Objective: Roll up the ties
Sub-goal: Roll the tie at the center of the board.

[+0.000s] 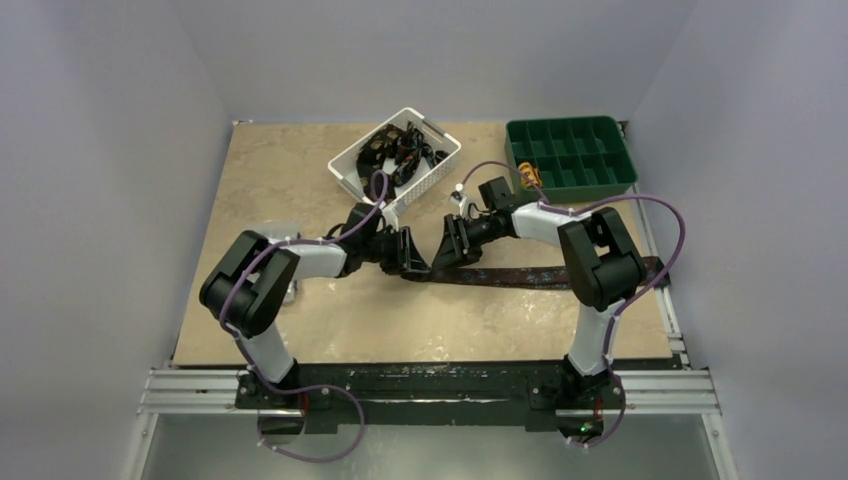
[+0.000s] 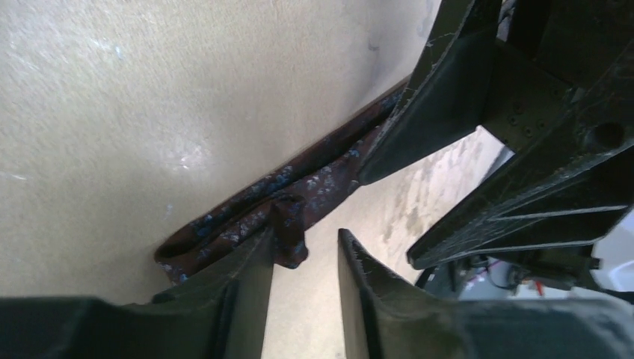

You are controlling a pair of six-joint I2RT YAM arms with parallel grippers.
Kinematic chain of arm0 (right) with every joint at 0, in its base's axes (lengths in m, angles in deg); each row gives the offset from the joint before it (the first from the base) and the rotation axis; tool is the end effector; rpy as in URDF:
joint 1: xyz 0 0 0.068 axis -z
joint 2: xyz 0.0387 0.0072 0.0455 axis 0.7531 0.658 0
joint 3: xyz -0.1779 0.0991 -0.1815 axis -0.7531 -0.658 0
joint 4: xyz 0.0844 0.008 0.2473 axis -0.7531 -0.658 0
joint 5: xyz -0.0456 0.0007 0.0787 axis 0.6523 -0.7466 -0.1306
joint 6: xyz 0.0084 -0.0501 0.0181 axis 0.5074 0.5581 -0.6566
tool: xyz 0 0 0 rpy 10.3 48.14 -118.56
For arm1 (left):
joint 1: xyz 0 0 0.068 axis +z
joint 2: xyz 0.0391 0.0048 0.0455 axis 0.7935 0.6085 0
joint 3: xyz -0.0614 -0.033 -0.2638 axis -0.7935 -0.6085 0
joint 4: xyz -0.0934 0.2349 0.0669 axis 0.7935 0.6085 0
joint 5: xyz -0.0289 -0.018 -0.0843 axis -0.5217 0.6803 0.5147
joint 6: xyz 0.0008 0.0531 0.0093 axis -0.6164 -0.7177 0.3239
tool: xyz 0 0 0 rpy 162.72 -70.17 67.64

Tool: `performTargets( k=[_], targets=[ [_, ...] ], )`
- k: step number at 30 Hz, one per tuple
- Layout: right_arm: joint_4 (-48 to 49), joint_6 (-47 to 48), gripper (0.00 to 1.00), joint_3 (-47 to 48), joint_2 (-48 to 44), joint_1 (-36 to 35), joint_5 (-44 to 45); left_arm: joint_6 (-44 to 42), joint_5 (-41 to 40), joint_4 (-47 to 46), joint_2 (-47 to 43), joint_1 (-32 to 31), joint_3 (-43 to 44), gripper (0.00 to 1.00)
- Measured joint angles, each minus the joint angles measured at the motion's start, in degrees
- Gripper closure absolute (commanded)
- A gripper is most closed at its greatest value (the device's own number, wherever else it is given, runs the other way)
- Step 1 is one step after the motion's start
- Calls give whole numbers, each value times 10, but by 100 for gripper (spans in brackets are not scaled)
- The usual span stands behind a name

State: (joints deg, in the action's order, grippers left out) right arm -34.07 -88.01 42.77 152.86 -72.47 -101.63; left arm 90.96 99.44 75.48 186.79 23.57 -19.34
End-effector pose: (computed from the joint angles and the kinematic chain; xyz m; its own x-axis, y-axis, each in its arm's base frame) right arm 0.3261 0.1737 0.1471 -0.9437 -0.2201 -0.2469 -0.3254 0.4840 0.8123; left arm 0.2780 -0.1750 0.1364 -0.9358 -0.1083 -0.3354 0.1933 0.6380 -0.7454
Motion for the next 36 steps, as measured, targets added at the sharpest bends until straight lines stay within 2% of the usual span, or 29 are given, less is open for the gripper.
performTargets(
  k=[4,7,12,13,21,31,33,36],
  targets=[
    [11,-14,56,0,0,-1,2,30,17,-15,2,2,0,58],
    [15,-21,67,0,1,-2,11,49,30,-28,5,8,-1,63],
    [24,-38,73,-2,1,-10,28,77,45,-60,8,24,-16,98],
    [26,-42,73,-3,1,-12,29,81,47,-64,9,27,-19,100],
    [42,-72,66,-3,24,-29,40,89,50,-73,11,33,-26,100],
    [41,-91,66,25,57,-47,61,78,48,-68,22,35,-32,100],
    [41,-93,72,26,57,-49,61,74,48,-66,28,35,-32,100],
    [41,-89,93,30,58,-50,62,74,48,-64,30,35,-32,100]
  ],
)
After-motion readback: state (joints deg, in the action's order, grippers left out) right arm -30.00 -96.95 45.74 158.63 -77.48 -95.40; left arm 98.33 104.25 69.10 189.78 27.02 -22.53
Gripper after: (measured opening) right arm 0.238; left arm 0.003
